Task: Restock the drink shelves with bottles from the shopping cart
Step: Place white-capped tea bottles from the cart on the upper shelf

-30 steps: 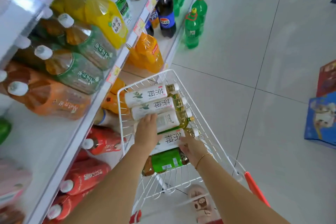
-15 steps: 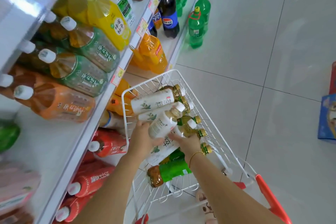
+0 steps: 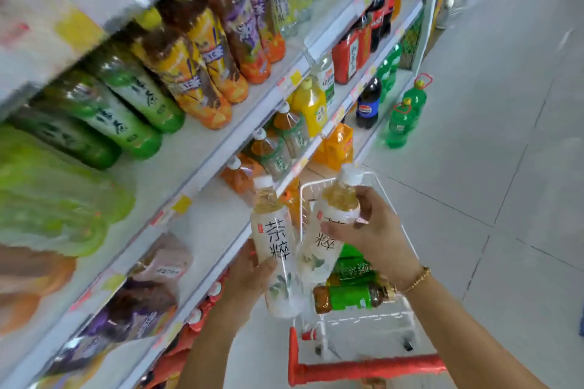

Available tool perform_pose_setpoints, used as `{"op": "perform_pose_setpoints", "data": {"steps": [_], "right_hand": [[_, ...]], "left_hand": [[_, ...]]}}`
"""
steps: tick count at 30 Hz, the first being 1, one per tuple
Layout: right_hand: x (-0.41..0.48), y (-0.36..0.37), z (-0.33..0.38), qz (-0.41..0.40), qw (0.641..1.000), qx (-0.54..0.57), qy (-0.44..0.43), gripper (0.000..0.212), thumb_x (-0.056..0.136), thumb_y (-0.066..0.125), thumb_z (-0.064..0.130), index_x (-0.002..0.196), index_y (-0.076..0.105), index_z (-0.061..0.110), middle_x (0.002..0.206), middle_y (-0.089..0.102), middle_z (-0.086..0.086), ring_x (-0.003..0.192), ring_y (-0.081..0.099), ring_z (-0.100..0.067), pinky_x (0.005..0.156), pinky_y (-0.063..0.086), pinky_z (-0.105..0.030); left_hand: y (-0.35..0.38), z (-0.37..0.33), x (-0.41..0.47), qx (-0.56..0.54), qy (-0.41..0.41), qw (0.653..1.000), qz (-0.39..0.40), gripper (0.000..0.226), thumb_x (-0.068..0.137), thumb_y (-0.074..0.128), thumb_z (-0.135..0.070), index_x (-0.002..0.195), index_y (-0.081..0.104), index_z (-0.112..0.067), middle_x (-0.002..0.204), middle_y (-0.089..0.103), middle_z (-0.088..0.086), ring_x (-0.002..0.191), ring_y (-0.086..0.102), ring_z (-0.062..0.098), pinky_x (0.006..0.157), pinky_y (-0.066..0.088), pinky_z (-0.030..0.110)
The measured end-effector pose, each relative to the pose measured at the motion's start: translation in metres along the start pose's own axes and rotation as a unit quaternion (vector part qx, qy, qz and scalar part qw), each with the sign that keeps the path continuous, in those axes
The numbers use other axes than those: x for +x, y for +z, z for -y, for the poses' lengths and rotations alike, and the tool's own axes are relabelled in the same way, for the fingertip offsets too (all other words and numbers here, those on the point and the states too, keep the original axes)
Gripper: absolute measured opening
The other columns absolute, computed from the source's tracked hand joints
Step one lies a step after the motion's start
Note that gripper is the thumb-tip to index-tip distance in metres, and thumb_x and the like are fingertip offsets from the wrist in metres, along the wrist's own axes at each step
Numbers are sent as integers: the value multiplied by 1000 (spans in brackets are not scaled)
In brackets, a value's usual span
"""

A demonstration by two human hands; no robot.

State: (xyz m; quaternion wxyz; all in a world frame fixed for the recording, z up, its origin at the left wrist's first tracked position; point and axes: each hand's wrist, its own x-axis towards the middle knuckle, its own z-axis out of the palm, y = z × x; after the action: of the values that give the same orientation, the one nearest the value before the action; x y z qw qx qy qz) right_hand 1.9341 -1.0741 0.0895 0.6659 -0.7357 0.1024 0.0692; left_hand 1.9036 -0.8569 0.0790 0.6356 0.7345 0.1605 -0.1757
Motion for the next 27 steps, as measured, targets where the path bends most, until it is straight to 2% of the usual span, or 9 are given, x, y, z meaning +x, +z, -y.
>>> {"op": "perform_pose_setpoints", "data": {"steps": [4, 8, 11, 15, 17, 19, 21, 24, 27], "right_hand": [[-36, 31, 88, 90, 993, -19, -71, 62, 55, 89, 18, 108, 58, 23, 99, 70, 6, 89, 65, -2, 74, 51, -14], [-77, 64, 170, 144, 977, -37, -154, 53, 55, 88, 15, 94, 57, 34, 89, 69, 15, 74, 61, 10, 65, 45, -6], [-111, 91, 231, 180, 958, -29, -219, 51, 58, 86, 10, 97, 60, 28, 89, 71, 10, 77, 64, 4, 66, 49, -10], [-164, 130, 309, 249, 922, -7, -295, 48, 56, 82, 25, 100, 64, 22, 88, 73, 10, 80, 66, 0, 68, 51, -14], [-187, 149, 343, 283, 900, 4, -331, 51, 54, 84, 27, 100, 64, 20, 88, 73, 12, 80, 66, -1, 67, 50, -14], [-207, 170, 372, 304, 876, 10, -374, 48, 54, 89, 25, 94, 64, 25, 86, 73, 12, 79, 66, -1, 68, 52, -17], [-225, 189, 398, 323, 854, 14, -408, 46, 56, 88, 22, 95, 64, 23, 87, 73, 10, 78, 66, -3, 67, 53, -18], [-252, 214, 439, 331, 823, 20, -461, 45, 63, 81, 15, 104, 63, 10, 82, 73, 13, 71, 67, 1, 63, 51, -13], [-274, 236, 479, 311, 804, 57, -503, 44, 69, 78, 9, 110, 62, 8, 94, 73, 4, 86, 70, -8, 75, 57, -22]], "left_hand": [[-43, -45, -57, -31, -1, 999, -45, 27, 84, 50, -7, 106, 62, -16, 65, 66, -4, 57, 53, 19, 50, 41, 24], [-86, -99, -124, 23, 114, 992, -51, 40, 69, 71, -15, 107, 61, -16, 88, 74, -8, 78, 68, 12, 64, 51, 17], [-114, -136, -179, 19, 168, 981, -94, 48, 67, 80, -3, 108, 59, -18, 84, 74, -10, 63, 68, 1, 50, 48, 11], [-168, -171, -248, 29, 251, 950, -184, 69, 50, 89, -25, 111, 57, -28, 99, 73, -12, 85, 69, 3, 61, 53, 15], [-198, -190, -285, 28, 293, 928, -231, 75, 43, 93, -22, 109, 59, -22, 94, 74, -7, 78, 70, 8, 52, 51, 14], [-223, -213, -323, 43, 347, 894, -280, 72, 42, 90, -23, 107, 61, -19, 93, 74, -5, 80, 71, 13, 57, 53, 18], [-243, -234, -360, 49, 401, 854, -329, 69, 40, 89, -19, 102, 59, -21, 92, 74, -9, 84, 71, 9, 64, 55, 20], [-267, -266, -409, 59, 456, 796, -394, 74, 38, 92, -16, 101, 54, -23, 92, 72, -11, 80, 69, -1, 58, 52, 13], [-294, -292, -450, 79, 487, 754, -433, 73, 47, 89, -27, 111, 53, -21, 106, 67, -10, 93, 66, -2, 68, 53, 12]]}}
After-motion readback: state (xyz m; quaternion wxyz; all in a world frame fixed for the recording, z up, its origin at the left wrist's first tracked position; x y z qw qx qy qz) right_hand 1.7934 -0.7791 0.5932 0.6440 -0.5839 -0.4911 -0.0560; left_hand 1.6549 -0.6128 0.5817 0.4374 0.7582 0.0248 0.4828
